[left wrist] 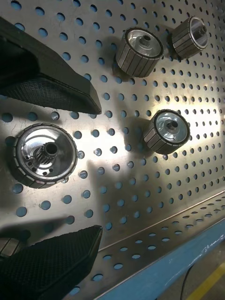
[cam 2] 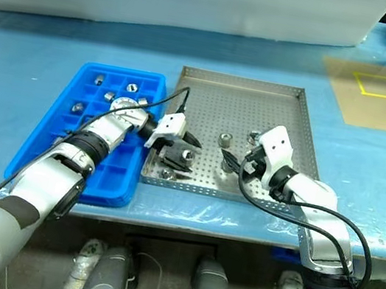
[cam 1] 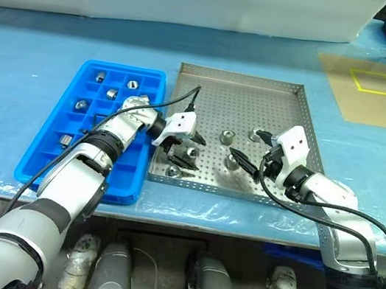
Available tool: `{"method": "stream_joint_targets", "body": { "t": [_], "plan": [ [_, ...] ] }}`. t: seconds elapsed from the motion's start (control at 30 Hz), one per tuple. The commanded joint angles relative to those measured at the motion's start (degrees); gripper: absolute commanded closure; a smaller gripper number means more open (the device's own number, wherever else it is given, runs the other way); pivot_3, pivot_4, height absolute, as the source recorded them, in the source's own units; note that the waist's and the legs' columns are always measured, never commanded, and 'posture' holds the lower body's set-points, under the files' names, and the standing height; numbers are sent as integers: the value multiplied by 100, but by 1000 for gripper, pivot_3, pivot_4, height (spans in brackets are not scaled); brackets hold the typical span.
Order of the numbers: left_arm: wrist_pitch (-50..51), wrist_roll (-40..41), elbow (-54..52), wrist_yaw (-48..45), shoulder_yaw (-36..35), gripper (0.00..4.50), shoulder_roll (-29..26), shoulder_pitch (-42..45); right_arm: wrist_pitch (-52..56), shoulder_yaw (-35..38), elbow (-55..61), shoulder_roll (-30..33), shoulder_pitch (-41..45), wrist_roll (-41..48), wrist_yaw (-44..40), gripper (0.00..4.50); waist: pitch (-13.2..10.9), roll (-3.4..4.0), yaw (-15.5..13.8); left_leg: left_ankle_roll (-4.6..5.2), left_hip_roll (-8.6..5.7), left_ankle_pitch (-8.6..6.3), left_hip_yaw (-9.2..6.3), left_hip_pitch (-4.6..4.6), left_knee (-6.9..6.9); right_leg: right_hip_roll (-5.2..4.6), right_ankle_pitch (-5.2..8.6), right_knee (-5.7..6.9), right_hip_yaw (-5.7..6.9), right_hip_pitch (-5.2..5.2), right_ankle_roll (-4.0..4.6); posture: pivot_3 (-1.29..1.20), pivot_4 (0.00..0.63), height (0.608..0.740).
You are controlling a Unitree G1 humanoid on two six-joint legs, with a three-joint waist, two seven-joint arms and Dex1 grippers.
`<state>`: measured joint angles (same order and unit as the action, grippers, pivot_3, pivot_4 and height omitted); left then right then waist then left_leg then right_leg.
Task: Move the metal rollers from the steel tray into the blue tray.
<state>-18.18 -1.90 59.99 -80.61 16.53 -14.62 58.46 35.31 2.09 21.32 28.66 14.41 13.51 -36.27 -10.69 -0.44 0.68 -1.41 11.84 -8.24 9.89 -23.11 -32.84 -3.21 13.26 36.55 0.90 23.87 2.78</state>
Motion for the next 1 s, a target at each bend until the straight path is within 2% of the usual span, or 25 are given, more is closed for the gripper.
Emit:
{"method": "stream_joint_targets", "body": {
  "t": [0.03, 0.27, 0.47, 0.57, 0.67, 0.7, 0.77, 0.8, 1.0],
  "plan": [
    [-356, -283, 186, 302, 48, 476, -16, 204, -24, 199, 245, 57, -12, 133, 89, 0, 0, 0, 2, 3, 0, -2, 0, 2, -2, 0, 0, 0, 0, -4, 0, -469, 150, 740],
    [-344, -818, 646, 877, 228, 476, 140, 189, -128, 84, 69, 37, 44, 94, 183, 0, 1, 1, 5, 20, 0, -12, 0, 2, -2, 0, 0, -19, 1, -16, 0, -460, 150, 740],
    [-306, -844, 729, 925, 137, 476, 228, 169, -144, 50, 69, 23, 45, 72, 248, 0, 2, 3, 4, 36, 1, -23, 0, 38, 6, -2, -4, -69, 6, -75, -6, -460, 150, 740],
    [-305, -736, 733, 681, 54, 1136, 237, 142, -163, 50, 58, 33, 25, 54, 282, 0, 1, 3, 5, 50, -2, -31, 3, 47, 8, -13, -6, -88, 5, -93, -9, -459, 150, 740],
    [-434, -870, 738, 951, 103, 2113, 229, 142, -162, 34, 61, 31, 17, 62, 297, 0, 2, 3, 4, 56, -2, -35, 7, 46, 8, -15, -6, -93, 2, -93, -9, -455, 150, 740],
    [-430, -868, 757, 999, 79, 2113, 243, 150, -162, 28, 57, 26, 25, 64, 304, 0, 2, 3, 4, 56, -2, -35, 7, 46, 9, -15, -7, -92, 2, -93, -9, -453, 150, 740],
    [-411, -711, 742, 829, -48, 2620, 267, 158, -184, 15, 12, 14, 63, 41, 328, 0, 1, 3, -1, 55, -2, -34, 7, 48, 7, -15, -8, -90, 3, -95, -11, -447, 150, 740],
    [-377, -701, 737, 888, -74, 2754, 269, 175, -191, 9, -9, 9, 80, 39, 331, 0, 1, 3, 0, 54, -2, -34, 7, 49, 7, -15, -9, -89, 3, -96, -12, -447, 150, 740],
    [-486, -510, 518, 853, -258, 2764, 169, 169, -260, -82, -127, -4, 170, 40, 290, 0, 1, 3, -3, 54, -2, -34, 7, 47, 7, -18, -11, -91, 1, -95, -14, -412, 150, 740]
  ]
}}
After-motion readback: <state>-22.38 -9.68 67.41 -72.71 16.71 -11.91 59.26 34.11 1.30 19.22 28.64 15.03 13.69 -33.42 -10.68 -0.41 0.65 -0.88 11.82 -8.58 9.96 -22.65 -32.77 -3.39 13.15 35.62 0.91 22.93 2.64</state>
